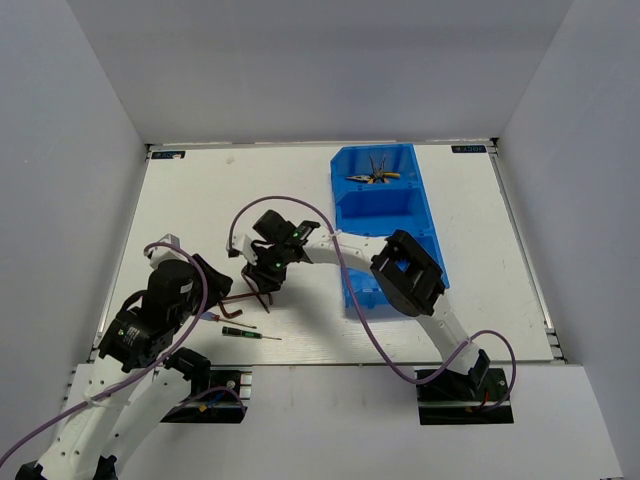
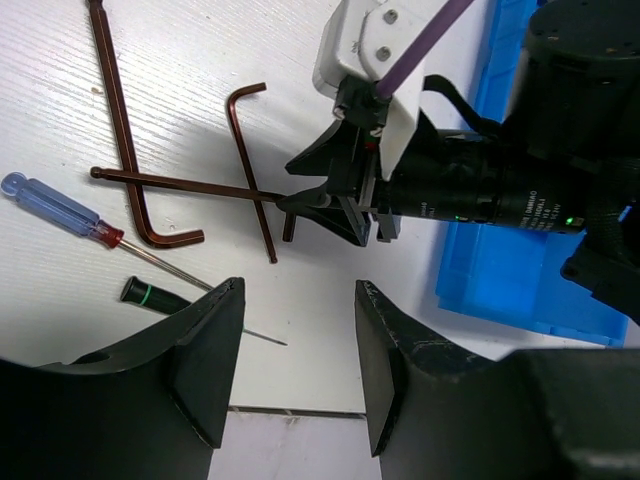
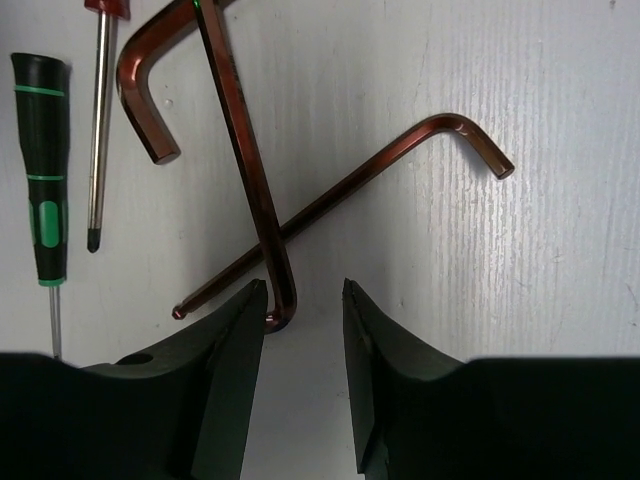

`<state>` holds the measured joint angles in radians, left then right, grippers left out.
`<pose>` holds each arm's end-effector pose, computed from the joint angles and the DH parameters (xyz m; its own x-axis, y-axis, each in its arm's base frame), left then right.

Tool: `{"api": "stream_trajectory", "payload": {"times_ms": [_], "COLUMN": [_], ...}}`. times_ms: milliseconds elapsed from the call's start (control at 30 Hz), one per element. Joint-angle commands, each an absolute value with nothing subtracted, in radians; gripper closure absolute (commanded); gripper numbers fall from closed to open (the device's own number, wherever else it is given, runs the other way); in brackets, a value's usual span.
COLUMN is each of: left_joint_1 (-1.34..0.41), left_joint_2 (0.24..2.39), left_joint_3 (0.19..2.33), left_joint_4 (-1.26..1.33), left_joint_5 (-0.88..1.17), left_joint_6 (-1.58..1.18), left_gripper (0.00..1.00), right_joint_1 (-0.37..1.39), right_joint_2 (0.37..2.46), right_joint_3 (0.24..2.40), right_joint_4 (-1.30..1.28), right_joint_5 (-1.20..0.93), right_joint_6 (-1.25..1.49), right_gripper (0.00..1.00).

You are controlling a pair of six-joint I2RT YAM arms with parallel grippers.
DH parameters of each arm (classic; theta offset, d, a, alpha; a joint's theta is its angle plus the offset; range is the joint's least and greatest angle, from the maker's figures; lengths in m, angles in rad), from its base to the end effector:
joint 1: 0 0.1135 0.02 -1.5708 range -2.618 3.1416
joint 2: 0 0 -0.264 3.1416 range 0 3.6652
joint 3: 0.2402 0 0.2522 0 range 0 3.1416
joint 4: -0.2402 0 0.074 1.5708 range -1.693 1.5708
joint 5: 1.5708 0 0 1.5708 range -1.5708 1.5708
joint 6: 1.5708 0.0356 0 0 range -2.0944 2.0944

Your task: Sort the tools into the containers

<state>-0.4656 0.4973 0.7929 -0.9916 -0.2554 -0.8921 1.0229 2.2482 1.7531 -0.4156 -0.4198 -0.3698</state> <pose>0.0827 -0.0315 0.2987 -0.5629 -0.5600 -0.6079 -0.2820 0.8215 -0.4957 0.2454 0.4300 0.1715 -0.0549 -0.7235 -0.6881 -0.9969 0.0009 0.0786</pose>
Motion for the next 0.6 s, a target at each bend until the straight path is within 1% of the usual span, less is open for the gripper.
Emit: {"api": "stream_trajectory", "payload": {"times_ms": [0, 200, 300, 367, 433, 500, 567], "left_joint_1": [-0.462, -0.462, -0.462, -0.462, -0.462, -0.462, -0.462], "left_joint_2": [0.494, 0.494, 0.494, 0.494, 0.503, 0.503, 0.503], "left_joint_3": [0.792, 0.792, 0.792, 0.792, 0.792, 0.792, 0.792], "left_joint_4": [-0.994, -0.994, -0.994, -0.994, -1.003, -1.003, -1.003], "left_joint_5": [-0.267, -0.267, -0.267, -0.267, -0.267, -0.276, -0.276], "left_joint_6": [-0.897, -0.897, -0.897, -0.897, -0.897, -0.897, -0.897], "left_gripper": [0.42, 0.42, 0.42, 0.42, 0.42, 0.42, 0.42], "right_joint_1": [1.025, 1.032, 1.040, 1.040, 1.048, 1.049, 1.051], "right_joint_2": [2.272, 2.276, 2.283, 2.289, 2.290, 2.287, 2.284], "right_joint_3": [1.747, 1.733, 1.714, 1.698, 1.671, 1.651, 1.620], "right_joint_4": [-0.420, -0.422, -0.407, -0.405, -0.396, -0.385, -0.373], "right_joint_5": [-0.413, -0.410, -0.364, -0.330, -0.263, -0.212, -0.157], "right_joint_6": [-0.399, -0.406, -0.425, -0.437, -0.454, -0.460, -0.463], "right_gripper": [0.58, 0.58, 0.58, 0.60, 0.65, 0.66, 0.72]}}
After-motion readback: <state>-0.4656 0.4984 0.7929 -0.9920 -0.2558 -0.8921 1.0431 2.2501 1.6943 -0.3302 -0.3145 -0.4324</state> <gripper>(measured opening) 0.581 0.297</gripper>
